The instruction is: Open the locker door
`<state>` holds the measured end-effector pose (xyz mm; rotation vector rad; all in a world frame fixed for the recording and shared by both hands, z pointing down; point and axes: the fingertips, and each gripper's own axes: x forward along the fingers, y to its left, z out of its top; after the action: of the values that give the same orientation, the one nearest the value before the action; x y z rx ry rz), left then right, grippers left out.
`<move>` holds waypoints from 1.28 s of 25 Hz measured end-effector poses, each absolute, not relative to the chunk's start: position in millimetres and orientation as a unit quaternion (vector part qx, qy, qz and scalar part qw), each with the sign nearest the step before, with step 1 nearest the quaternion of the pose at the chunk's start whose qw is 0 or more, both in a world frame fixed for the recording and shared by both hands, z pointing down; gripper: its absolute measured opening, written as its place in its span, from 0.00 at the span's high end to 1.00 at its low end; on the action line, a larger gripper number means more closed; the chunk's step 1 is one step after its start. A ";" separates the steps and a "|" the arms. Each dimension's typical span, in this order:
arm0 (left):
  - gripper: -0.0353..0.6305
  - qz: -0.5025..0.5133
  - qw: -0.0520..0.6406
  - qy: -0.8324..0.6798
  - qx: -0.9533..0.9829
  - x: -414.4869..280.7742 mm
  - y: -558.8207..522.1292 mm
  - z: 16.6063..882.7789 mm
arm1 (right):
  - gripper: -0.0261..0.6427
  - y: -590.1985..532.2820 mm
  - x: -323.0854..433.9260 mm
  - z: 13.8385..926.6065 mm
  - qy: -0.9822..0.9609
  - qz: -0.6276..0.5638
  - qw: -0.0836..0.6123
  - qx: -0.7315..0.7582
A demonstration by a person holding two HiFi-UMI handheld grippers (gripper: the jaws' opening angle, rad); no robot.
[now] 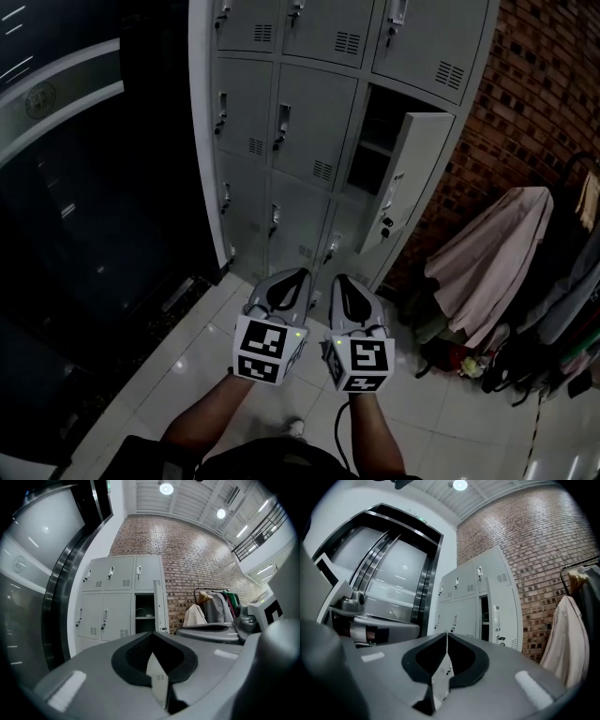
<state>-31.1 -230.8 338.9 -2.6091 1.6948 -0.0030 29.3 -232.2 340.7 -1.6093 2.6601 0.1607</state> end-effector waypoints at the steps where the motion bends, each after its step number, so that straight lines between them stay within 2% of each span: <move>1: 0.94 -0.001 0.013 0.544 -0.839 -34.8 -223.1 341.0 | 0.96 -223.7 25.6 341.9 0.854 0.050 0.013 -0.517; 17: 0.94 0.006 -0.018 0.525 -0.851 -50.6 -108.1 371.3 | 0.96 -100.3 -2.6 359.1 0.849 0.049 -0.010 -0.526; 32: 0.94 0.010 -0.002 0.526 -0.850 -47.9 -98.2 358.4 | 0.96 -94.4 2.8 348.1 0.847 0.055 0.001 -0.529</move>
<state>-47.9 -98.2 358.4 -2.6744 1.6549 0.0303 2.8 -94.4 348.1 -1.6614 2.6573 0.1728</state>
